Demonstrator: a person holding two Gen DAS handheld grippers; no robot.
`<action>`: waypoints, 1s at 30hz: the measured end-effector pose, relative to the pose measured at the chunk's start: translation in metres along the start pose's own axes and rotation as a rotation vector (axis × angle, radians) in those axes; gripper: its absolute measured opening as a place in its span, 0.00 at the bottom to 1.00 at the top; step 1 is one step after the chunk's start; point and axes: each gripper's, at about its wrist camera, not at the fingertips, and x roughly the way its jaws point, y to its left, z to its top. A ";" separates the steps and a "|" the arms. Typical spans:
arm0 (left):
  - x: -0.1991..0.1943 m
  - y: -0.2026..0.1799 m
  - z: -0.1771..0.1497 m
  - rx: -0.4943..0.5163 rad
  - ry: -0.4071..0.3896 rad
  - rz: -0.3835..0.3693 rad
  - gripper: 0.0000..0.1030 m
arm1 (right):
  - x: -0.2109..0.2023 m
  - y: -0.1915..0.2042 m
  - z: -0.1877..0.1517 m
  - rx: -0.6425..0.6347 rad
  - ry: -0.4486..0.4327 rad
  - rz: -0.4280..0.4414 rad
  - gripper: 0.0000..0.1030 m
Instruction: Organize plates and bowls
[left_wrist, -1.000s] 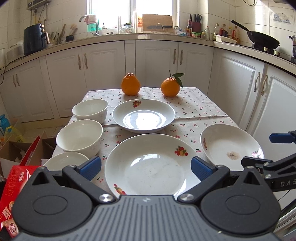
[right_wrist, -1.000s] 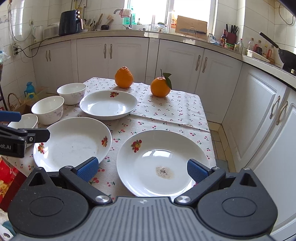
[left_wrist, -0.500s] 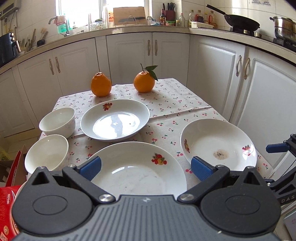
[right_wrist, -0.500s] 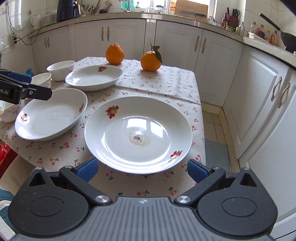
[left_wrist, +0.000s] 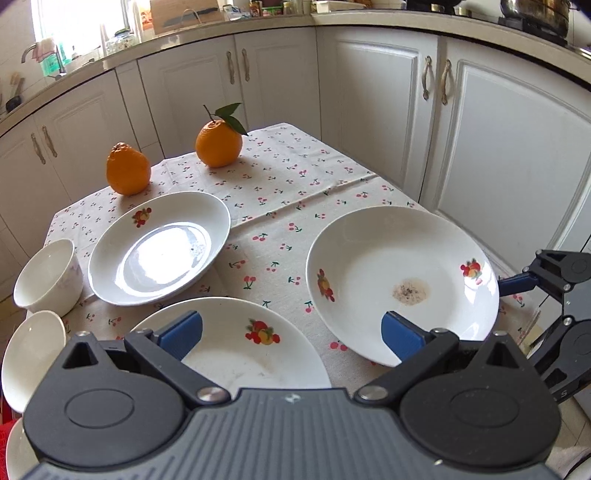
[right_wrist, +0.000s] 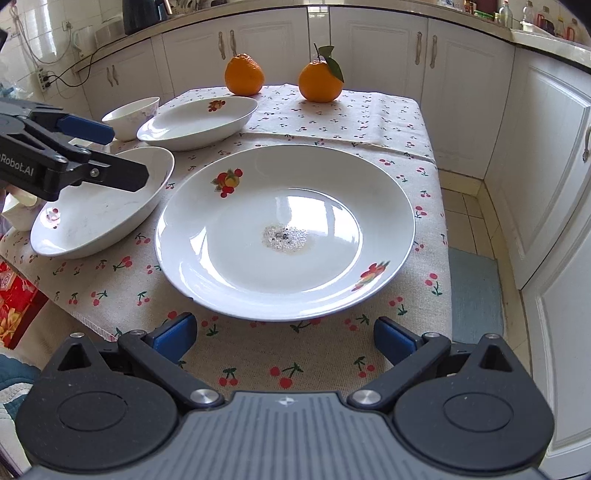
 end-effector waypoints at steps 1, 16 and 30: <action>0.004 -0.001 0.004 0.009 0.006 -0.012 0.99 | 0.002 0.000 0.001 -0.020 0.007 -0.010 1.00; 0.077 -0.001 0.047 -0.001 0.143 -0.243 0.99 | 0.008 -0.021 0.004 -0.163 -0.033 0.074 1.00; 0.115 -0.003 0.058 -0.026 0.247 -0.362 0.78 | 0.014 -0.030 0.010 -0.242 -0.052 0.143 1.00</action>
